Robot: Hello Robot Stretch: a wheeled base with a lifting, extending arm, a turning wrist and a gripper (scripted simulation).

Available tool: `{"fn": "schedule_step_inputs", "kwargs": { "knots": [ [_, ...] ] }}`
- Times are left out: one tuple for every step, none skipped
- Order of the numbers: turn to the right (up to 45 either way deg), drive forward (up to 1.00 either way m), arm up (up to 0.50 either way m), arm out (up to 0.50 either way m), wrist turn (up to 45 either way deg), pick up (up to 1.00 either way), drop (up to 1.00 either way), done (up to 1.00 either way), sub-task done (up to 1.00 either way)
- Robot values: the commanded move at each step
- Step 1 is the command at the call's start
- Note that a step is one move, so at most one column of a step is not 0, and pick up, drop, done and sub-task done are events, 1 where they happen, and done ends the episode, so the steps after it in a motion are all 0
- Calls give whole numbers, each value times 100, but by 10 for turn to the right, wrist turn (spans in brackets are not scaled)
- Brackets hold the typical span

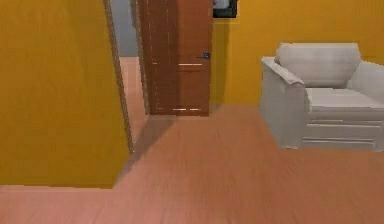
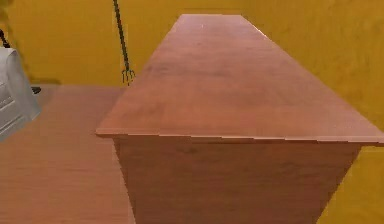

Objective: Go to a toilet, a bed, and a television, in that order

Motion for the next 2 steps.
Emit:
{"fn": "schedule_step_inputs", "kwargs": {
  "knots": [
    [0,100,0,0,0,0,0,0,0],
    [0,100,0,0,0,0,0,0,0]
  ]
}}
